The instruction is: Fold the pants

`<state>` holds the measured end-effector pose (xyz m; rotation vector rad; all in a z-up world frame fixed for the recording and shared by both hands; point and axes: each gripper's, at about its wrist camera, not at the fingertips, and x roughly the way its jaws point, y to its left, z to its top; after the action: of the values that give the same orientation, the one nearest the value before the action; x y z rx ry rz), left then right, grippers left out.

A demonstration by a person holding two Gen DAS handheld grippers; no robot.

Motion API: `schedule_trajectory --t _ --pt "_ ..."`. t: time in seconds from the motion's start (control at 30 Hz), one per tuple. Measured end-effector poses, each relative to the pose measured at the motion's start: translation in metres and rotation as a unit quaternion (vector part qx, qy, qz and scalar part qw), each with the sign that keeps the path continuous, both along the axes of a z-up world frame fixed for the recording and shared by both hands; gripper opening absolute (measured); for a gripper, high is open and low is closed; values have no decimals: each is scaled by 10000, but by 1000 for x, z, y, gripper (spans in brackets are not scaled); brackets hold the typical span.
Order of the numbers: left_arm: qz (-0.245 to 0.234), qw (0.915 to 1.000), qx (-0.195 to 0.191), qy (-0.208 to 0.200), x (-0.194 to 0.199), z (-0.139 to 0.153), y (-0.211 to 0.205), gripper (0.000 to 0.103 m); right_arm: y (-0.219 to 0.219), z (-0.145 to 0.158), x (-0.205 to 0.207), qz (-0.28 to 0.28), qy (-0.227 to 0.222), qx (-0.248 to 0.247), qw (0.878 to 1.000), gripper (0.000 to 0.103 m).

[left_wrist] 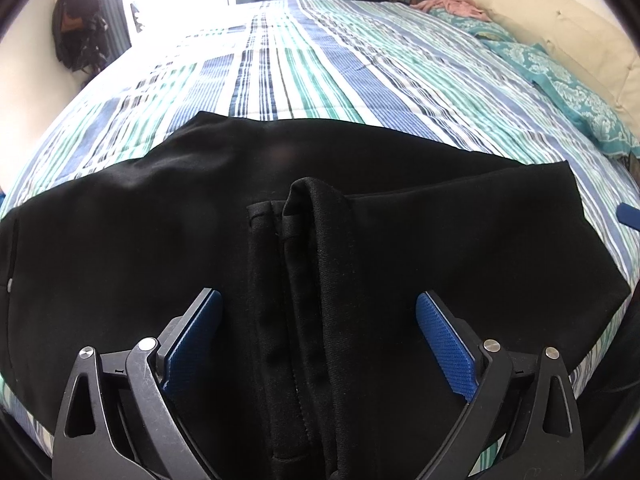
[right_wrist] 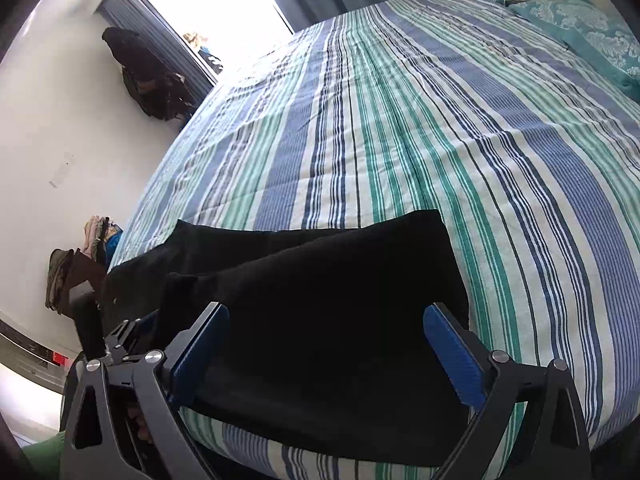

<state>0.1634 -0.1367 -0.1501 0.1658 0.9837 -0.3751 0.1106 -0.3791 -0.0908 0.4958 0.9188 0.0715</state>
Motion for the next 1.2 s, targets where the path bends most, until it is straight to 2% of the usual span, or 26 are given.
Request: schedule_trajectory --t 0.07,0.1,0.17,0.2,0.33,0.47,0.53,0.6,0.67,0.7,0.8,0.93,1.03,1.1,1.17,1.2 --pt "7 10000 -3 8 0 0 0 98 3 4 -20 -79 -231 128 9996 99" --pt "8 10000 -2 1 0 0 0 99 2 -3 -26 -114 -185 261 9994 99" --pt "-3 10000 5 -1 0 0 0 99 -2 -39 -28 -167 381 564 9975 98" --pt "-8 10000 9 -2 0 1 0 99 -5 -51 -30 -183 464 694 9963 94" --pt "-15 10000 -12 22 1 1 2 99 -23 -25 -29 -401 -73 1165 9924 94" --pt "-4 10000 -18 9 1 1 3 99 -43 -1 11 -471 -172 1109 9926 94" --pt "-20 10000 -11 32 1 1 2 99 -51 -8 36 -528 75 1156 9919 94" --pt "-39 10000 -3 53 2 1 2 99 -57 -32 55 -688 641 1152 9889 94" --pt "-66 9999 1 86 3 1 3 99 -61 -63 63 -758 1268 1079 9831 92" --pt "-87 9999 1 99 3 1 3 99 -60 -68 63 -681 1313 1020 9837 88" --pt "-113 9999 -15 81 2 1 3 99 -52 -39 41 -679 824 580 9926 88" --pt "-61 10000 -20 62 1 0 2 99 -24 8 -9 -521 23 31 9986 89" --pt "-34 9999 -33 94 2 1 2 99 6 8 -36 -456 -152 -387 9981 95" --pt "-51 9999 -21 113 3 1 2 99 21 -15 -40 -293 94 -515 9982 97" --pt "-77 9999 -23 137 3 1 2 99 30 -47 -33 -94 761 -616 9952 97" --pt "-93 9998 -30 152 4 1 2 99 35 -48 -32 3 689 -890 9936 100"
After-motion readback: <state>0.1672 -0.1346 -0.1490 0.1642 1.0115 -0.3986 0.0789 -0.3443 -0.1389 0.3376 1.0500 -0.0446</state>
